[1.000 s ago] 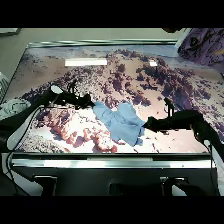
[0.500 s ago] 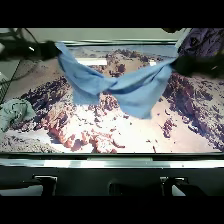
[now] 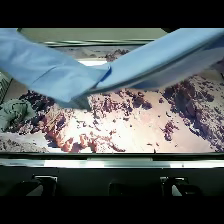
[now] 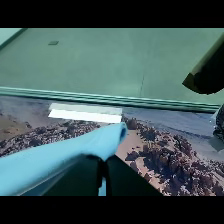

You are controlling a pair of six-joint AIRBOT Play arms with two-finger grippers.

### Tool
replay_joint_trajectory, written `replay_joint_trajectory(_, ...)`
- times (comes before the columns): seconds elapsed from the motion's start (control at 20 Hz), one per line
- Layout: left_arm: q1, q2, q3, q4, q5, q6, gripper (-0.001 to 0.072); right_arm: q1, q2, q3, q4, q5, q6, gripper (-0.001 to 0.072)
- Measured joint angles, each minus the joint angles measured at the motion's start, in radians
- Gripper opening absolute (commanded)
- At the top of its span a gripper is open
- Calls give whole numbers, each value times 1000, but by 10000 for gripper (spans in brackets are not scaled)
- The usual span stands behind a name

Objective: Fold the clothes and pants, and hang the long-sleeved shirts on hangers.

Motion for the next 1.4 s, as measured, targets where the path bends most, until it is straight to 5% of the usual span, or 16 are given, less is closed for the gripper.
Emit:
replay_joint_trajectory(0.2,0,-3,-125,35,-38,-82,22,3,-96,2,-3,-61,114,32)
replay_joint_trajectory(0.45,0,-172,-378,45,-15,-113,23,80,-428,-84,26,-156,162,32)
replay_joint_trajectory(0.8,3,-575,-536,45,240,-131,28,159,-946,-140,17,70,171,33)
replay_joint_trajectory(0.85,5,-610,-541,42,263,-135,73,162,-988,-142,18,105,189,52)
replay_joint_trajectory(1.0,23,-664,-547,35,299,-150,529,164,-1044,-143,20,157,210,386)
replay_joint_trajectory(1.3,164,-534,-546,27,193,-88,545,58,-938,-167,45,16,58,416)
replay_joint_trajectory(1.4,236,-435,-604,6,162,-52,543,-20,-857,-243,96,-27,-11,493)
